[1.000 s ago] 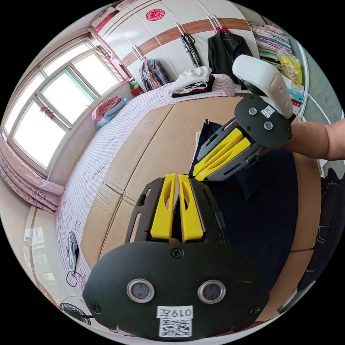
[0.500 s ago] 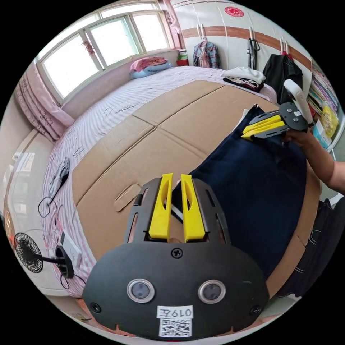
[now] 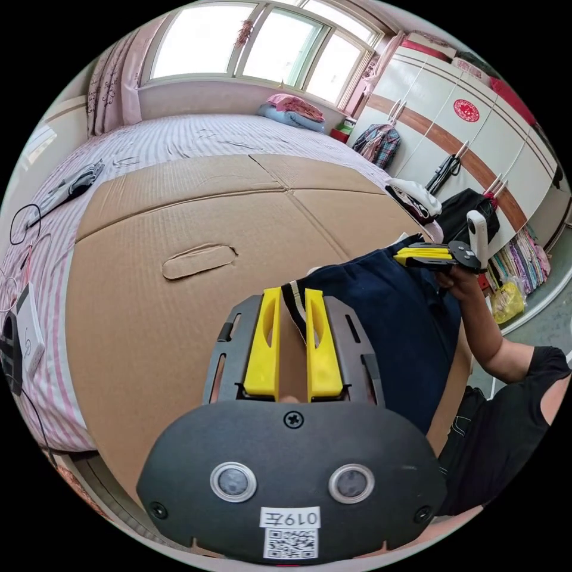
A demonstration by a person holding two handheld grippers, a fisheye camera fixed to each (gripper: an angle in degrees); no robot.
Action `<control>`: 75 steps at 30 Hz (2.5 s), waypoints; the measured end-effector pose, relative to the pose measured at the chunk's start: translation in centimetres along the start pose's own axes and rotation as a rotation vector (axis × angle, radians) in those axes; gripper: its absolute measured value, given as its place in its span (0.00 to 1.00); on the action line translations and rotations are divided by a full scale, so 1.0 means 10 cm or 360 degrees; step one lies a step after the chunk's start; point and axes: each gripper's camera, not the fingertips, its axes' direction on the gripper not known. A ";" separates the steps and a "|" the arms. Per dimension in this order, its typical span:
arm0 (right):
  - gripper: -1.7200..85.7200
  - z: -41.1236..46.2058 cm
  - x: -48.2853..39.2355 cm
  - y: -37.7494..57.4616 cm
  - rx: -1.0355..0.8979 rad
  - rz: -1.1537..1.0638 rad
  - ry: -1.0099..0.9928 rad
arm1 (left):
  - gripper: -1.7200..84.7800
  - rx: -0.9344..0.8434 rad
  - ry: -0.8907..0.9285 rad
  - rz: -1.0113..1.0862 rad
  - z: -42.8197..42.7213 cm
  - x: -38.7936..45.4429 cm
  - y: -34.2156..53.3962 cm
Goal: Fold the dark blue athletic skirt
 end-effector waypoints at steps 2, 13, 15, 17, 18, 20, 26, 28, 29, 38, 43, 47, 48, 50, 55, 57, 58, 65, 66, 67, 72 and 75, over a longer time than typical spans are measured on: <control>0.01 -0.05 0.09 0.04 0.0000 0.0039 -0.0025 | 0.06 0.0016 0.0032 0.0004 -0.02 -0.04 0.01; 0.01 -0.12 0.10 0.21 -0.0040 -0.0038 0.0094 | 0.03 -0.0003 -0.0148 0.0001 0.03 0.25 0.14; 0.01 -0.15 0.14 0.25 -0.0036 -0.0030 0.0076 | 0.03 -0.0025 -0.0206 -0.0005 0.05 0.35 0.16; 0.01 -0.20 0.20 0.31 -0.0034 -0.0009 0.0035 | 0.03 -0.0051 -0.0245 -0.0022 0.08 0.51 0.19; 0.02 -0.22 0.21 0.33 -0.0033 -0.0009 0.0029 | 0.03 -0.0058 -0.0255 -0.0021 0.09 0.55 0.20; 0.03 -0.32 0.21 0.40 -0.0035 -0.0052 0.0049 | 0.03 -0.0091 -0.0341 0.0009 0.12 0.77 0.21; 0.09 -1.04 0.22 0.87 0.0151 -0.0066 0.0206 | 0.03 -0.0087 -0.0553 -0.0012 0.01 1.19 0.30; 0.10 -1.28 0.23 1.13 0.0216 -0.0021 0.0234 | 0.03 -0.0057 -0.0600 -0.0065 -0.05 1.31 0.35; 0.09 -1.43 0.23 1.33 0.0261 0.0010 0.0250 | 0.03 -0.0025 -0.0665 -0.0054 -0.11 1.48 0.38; 0.03 -1.56 0.50 2.48 0.0154 0.0393 0.0253 | 0.07 0.0296 -0.0553 0.1382 0.26 4.60 0.79; 0.02 -1.58 0.68 2.67 0.0079 0.0525 0.0254 | 0.10 0.0196 -0.0761 0.1995 0.91 5.74 1.07; 0.01 -1.57 0.74 2.82 0.0050 0.0530 0.0269 | 0.10 0.0193 -0.0822 0.2305 1.15 6.32 1.24; 0.01 -1.57 0.75 2.84 0.0057 0.0537 0.0267 | 0.10 0.0181 -0.0858 0.2341 1.19 6.38 1.26; 0.01 -1.59 0.80 2.91 0.0065 0.0544 0.0260 | 0.10 0.0153 -0.0910 0.2462 1.33 6.60 1.32; 0.01 -1.59 0.84 3.00 0.0050 0.0502 0.0294 | 0.09 0.0073 -0.0830 0.2509 1.51 6.91 1.28; 0.01 -1.58 0.86 3.04 0.0047 0.0489 0.0311 | 0.09 0.0037 -0.0820 0.2489 1.59 6.97 1.22; 0.01 -1.58 0.89 3.07 0.0045 0.0484 0.0311 | 0.09 0.0007 -0.0799 0.2477 1.64 6.99 1.18; 0.01 -1.56 1.21 3.27 0.0070 0.0530 0.0190 | 0.04 -0.0073 -0.0686 0.2293 1.81 6.98 0.96; 0.01 -1.55 1.23 3.28 0.0071 0.0533 0.0184 | 0.04 -0.0072 -0.0672 0.2266 1.81 6.97 0.94; 0.01 -1.54 1.28 3.31 0.0073 0.0536 0.0174 | 0.04 -0.0063 -0.0638 0.2208 1.80 6.93 0.88; 0.01 -1.48 1.46 3.40 0.0078 0.0537 0.0168 | 0.03 0.0013 -0.0490 0.1935 1.69 6.64 0.62; 0.01 -1.43 1.57 3.44 0.0073 0.0534 0.0176 | 0.03 0.0059 -0.0416 0.1763 1.63 6.39 0.43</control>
